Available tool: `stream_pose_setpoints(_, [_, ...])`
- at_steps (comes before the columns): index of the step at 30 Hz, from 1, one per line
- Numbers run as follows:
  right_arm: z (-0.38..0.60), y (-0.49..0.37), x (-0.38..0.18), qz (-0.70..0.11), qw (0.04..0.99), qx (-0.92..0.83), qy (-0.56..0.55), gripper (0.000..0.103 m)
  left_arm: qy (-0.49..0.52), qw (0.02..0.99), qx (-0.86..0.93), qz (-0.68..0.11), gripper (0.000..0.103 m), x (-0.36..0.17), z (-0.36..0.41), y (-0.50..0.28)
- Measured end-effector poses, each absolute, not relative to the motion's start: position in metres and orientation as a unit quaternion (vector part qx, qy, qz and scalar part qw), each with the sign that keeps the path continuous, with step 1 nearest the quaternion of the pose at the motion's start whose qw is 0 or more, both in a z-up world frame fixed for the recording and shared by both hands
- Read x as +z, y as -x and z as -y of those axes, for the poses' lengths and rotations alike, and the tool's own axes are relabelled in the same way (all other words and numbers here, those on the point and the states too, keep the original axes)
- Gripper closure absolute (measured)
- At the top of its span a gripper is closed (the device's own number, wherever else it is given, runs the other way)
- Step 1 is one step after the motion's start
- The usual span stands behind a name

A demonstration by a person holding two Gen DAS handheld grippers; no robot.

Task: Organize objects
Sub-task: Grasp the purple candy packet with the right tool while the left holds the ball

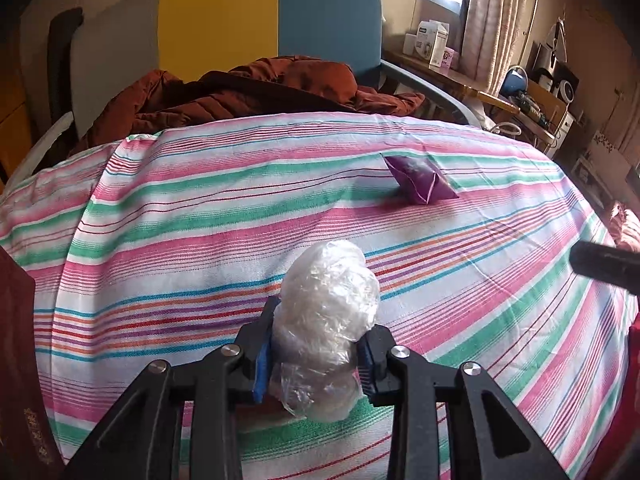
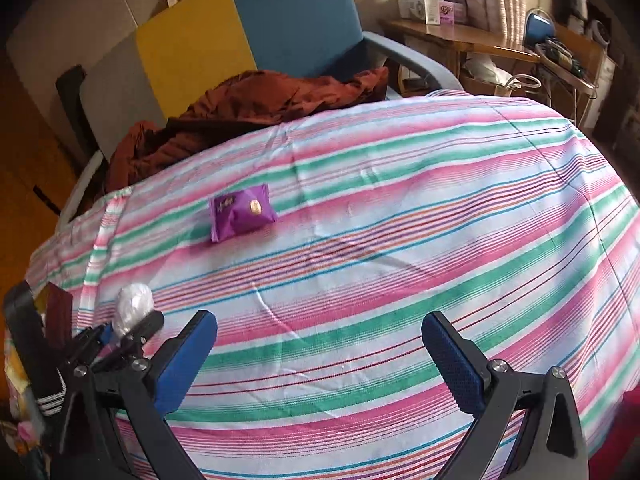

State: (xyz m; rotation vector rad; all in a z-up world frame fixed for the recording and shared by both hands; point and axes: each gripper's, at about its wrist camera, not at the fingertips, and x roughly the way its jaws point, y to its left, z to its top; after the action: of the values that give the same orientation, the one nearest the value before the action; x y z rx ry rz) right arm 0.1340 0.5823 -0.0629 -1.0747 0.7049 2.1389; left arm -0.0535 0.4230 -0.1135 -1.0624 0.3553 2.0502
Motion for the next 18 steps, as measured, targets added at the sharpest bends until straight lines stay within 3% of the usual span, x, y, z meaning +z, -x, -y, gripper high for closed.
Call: stream_pose_setpoints(18, [-0.584,-0.094,-0.058,-0.262,0.272,0.824,0.421,0.000,0.416,0.399,0.808,-0.124,0.068,-0.116,-0.418,0.055])
